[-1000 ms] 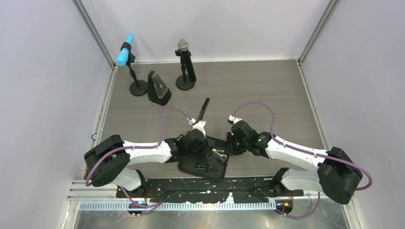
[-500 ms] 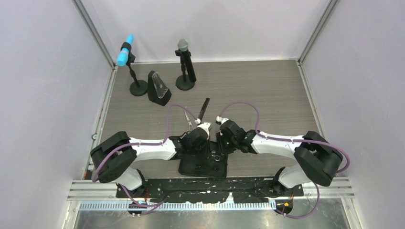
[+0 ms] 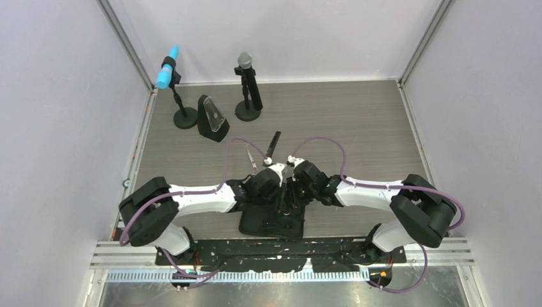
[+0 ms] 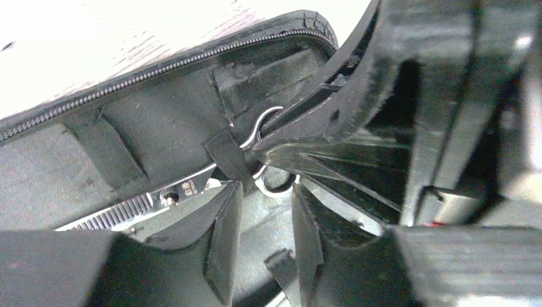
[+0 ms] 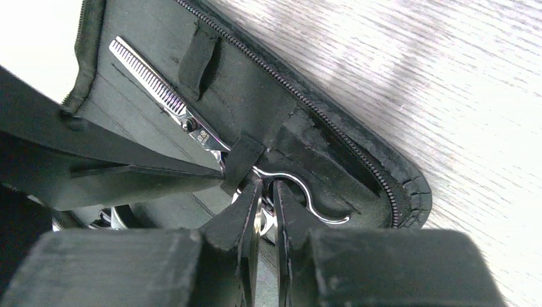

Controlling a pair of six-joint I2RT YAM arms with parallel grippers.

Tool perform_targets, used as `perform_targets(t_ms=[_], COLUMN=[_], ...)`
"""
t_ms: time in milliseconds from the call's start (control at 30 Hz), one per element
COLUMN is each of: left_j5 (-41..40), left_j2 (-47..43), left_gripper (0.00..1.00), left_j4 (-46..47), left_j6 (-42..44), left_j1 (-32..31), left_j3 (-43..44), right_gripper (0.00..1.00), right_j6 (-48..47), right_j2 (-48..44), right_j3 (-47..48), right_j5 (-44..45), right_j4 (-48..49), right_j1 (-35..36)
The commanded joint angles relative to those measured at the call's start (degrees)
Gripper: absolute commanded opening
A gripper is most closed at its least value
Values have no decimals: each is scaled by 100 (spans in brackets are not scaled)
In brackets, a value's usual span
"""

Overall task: Sort the hair-cutting tools
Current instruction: Place the scissors in the hairdressing tool bag.

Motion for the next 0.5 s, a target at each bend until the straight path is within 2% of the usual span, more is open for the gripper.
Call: perform_targets(t_ms=[0, 100, 267, 367, 467], left_j5=[-412, -942, -1223, -1218, -1046], left_j2=[-748, -1246, -1985, -2077, -1847], left_gripper=[40, 50, 53, 57, 58], left_j4=[-274, -1064, -2370, -3041, -3302], left_j6=[-79, -109, -253, -64, 194], left_j1=[-39, 50, 787, 1241, 1583], left_j3=[249, 270, 203, 230, 352], right_gripper=[18, 22, 32, 38, 44], right_j6=[-89, -307, -401, -328, -116], right_j2=[-154, -412, -1006, -1384, -1664], right_j3=[12, 139, 313, 324, 214], right_j5=[-152, -70, 249, 662, 784], right_j4=[-214, -574, -1070, -1400, -1744], right_j1=[179, 179, 179, 179, 179])
